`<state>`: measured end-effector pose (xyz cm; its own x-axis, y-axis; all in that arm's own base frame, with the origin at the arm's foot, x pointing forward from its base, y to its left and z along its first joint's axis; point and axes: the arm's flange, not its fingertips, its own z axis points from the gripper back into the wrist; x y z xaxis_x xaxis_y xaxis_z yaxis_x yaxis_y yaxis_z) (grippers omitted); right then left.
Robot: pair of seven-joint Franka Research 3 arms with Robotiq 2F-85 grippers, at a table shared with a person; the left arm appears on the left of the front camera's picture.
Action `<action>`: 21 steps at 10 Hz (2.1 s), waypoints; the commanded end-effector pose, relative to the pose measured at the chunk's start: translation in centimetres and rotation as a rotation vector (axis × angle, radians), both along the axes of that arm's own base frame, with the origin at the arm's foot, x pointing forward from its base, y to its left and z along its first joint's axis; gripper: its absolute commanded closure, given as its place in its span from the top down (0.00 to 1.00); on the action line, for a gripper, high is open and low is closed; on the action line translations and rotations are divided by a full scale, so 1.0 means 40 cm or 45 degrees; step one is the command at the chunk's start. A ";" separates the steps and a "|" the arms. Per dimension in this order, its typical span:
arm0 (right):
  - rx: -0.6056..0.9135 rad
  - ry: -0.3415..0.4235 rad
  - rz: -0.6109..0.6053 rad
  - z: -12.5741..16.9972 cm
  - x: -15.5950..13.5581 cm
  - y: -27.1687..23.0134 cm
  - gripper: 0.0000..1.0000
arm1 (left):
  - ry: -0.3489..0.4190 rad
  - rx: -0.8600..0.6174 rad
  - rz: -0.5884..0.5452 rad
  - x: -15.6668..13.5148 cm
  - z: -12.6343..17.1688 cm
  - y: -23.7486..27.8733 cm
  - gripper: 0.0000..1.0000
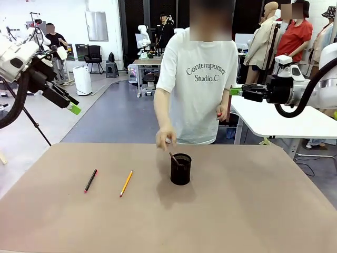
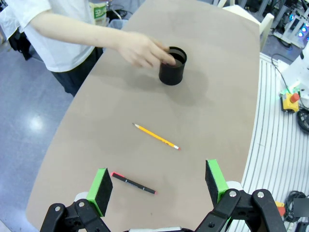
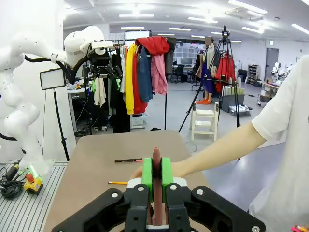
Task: Place the pens into the pen holder.
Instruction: Pick up a writing instrument from the table and place it into the Pen holder.
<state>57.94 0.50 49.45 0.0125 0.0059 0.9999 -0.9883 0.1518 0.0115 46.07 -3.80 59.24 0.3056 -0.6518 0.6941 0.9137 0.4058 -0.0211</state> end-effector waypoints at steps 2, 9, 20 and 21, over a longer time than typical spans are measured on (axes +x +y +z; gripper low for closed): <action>-0.003 -0.007 0.005 0.005 0.000 0.005 0.00 | -0.005 -0.004 -0.004 -0.001 0.002 0.000 1.00; -0.003 -0.007 0.005 0.005 0.000 0.005 0.00 | -0.005 -0.004 -0.004 -0.001 0.002 0.000 1.00; -0.003 -0.007 0.005 0.005 0.000 0.005 0.00 | -0.005 -0.004 -0.004 -0.001 0.002 0.000 1.00; -0.003 -0.007 0.005 0.005 0.000 0.005 0.00 | -0.005 -0.004 -0.004 -0.001 0.002 0.000 1.00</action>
